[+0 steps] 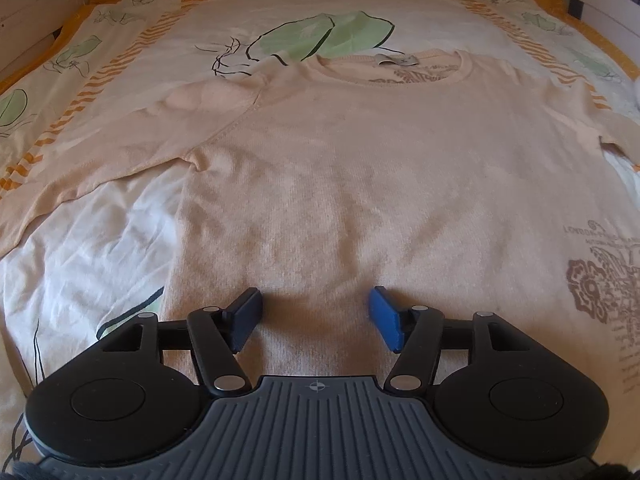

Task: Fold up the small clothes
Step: 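Move the right gripper to a sleeve cuff and grasp it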

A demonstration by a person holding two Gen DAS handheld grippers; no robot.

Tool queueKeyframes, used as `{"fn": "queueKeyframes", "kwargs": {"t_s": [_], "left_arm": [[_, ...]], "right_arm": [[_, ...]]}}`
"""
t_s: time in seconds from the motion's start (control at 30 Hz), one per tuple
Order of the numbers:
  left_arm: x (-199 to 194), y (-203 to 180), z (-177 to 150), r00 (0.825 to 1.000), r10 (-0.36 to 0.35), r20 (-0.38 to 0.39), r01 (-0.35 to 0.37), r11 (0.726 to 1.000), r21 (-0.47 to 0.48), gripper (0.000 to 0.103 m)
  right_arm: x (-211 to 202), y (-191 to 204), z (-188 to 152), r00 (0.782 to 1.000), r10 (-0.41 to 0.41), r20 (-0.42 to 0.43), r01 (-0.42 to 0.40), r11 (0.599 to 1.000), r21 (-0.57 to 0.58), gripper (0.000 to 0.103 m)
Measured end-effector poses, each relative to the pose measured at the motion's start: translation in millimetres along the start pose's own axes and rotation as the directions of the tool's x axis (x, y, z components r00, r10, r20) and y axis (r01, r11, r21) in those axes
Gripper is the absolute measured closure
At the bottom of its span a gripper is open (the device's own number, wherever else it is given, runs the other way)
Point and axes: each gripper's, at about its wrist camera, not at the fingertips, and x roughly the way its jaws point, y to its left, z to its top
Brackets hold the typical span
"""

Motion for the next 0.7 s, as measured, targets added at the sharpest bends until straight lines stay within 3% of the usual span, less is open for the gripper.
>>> {"fn": "queueKeyframes", "kwargs": {"t_s": [0.03, 0.17, 0.3, 0.4, 0.53, 0.63, 0.7], "left_arm": [[-0.1, 0.1, -0.3, 1.000, -0.001, 0.001, 0.001, 1.000, 0.000, 0.044], [-0.1, 0.3, 0.0, 1.000, -0.005, 0.001, 0.005, 1.000, -0.004, 0.044], [-0.2, 0.7, -0.2, 1.000, -0.009, 0.006, 0.009, 1.000, -0.012, 0.043], [-0.2, 1.1, -0.7, 1.000, -0.012, 0.011, 0.012, 1.000, -0.017, 0.042], [0.6, 2.1, -0.2, 1.000, -0.015, 0.011, 0.015, 1.000, -0.026, 0.041], [1.1, 3.4, 0.1, 1.000, -0.014, 0.008, 0.014, 0.999, -0.029, 0.037], [1.9, 5.1, 0.5, 1.000, -0.018, 0.007, 0.018, 0.999, -0.029, 0.035]], "right_arm": [[1.1, 2.4, 2.0, 1.000, -0.021, 0.006, 0.021, 1.000, -0.016, 0.087], [-17.3, 28.4, 10.4, 0.997, -0.005, 0.071, 0.013, 0.995, -0.102, 0.087], [-52.7, 89.1, 12.6, 0.982, 0.122, 0.141, -0.075, 0.950, -0.303, 0.087], [-75.3, 143.4, 0.5, 0.956, 0.265, 0.123, -0.179, 0.865, -0.468, 0.087], [-86.8, 213.5, -47.8, 0.912, 0.411, -0.011, -0.322, 0.697, -0.641, 0.087], [-70.9, 245.1, -94.8, 0.890, 0.434, -0.144, -0.406, 0.606, -0.684, 0.086], [-56.6, 256.7, -127.1, 0.886, 0.412, -0.213, -0.431, 0.562, -0.706, 0.085]]}}
